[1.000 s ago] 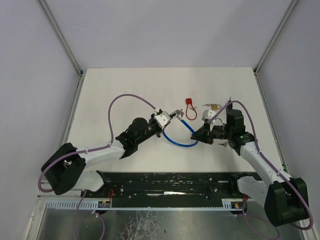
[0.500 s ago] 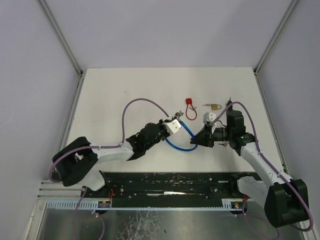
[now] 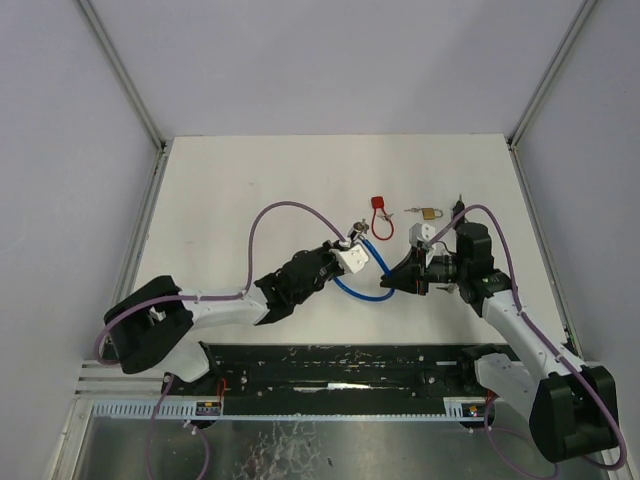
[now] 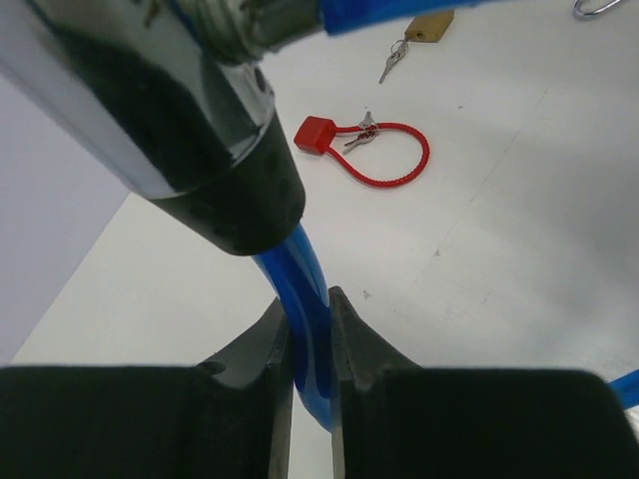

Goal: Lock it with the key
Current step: Lock the lock.

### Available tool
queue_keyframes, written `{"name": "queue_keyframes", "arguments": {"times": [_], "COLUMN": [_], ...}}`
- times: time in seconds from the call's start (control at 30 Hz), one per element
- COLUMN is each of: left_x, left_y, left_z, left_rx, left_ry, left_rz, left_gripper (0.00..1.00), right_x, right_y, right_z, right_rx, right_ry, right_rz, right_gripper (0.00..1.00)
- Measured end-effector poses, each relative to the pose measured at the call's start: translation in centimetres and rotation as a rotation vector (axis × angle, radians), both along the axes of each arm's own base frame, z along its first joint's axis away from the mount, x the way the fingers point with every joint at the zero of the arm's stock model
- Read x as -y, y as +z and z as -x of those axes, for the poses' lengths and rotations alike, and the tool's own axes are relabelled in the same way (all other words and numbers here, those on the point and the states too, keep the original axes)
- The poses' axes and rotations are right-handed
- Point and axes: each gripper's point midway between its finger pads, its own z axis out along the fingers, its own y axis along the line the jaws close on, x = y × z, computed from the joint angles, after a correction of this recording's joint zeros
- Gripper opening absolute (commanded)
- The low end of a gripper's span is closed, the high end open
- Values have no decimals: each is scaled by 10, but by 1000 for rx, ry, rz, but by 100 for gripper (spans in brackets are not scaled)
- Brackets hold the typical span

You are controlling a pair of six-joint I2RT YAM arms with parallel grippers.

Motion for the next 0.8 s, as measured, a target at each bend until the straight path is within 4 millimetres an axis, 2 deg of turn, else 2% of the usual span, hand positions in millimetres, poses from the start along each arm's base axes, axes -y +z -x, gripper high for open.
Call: {"name": "queue_keyframes", "arguments": {"times": [0.07, 0.23, 0.47, 0.8], "left_x": [1, 2, -11, -1], "left_y": [1, 12, 31, 32], "left_z": [0, 3, 16, 28], "left_rx": [0, -3, -41, -94], "left_ry": [-1, -14, -118, -223], "left_rz": [7, 83, 228, 281], "left_gripper": [9, 14, 22, 27], "right_x": [1, 3, 6, 6], "right_y": [1, -3, -4, -7], "right_z": [1, -13, -29, -29], "right_rx": [21, 50, 88, 76], "right_ry": [-6, -61, -110, -109], "right_rz": [-4, 18, 17, -13], "right_gripper": [0, 0, 0, 0]}}
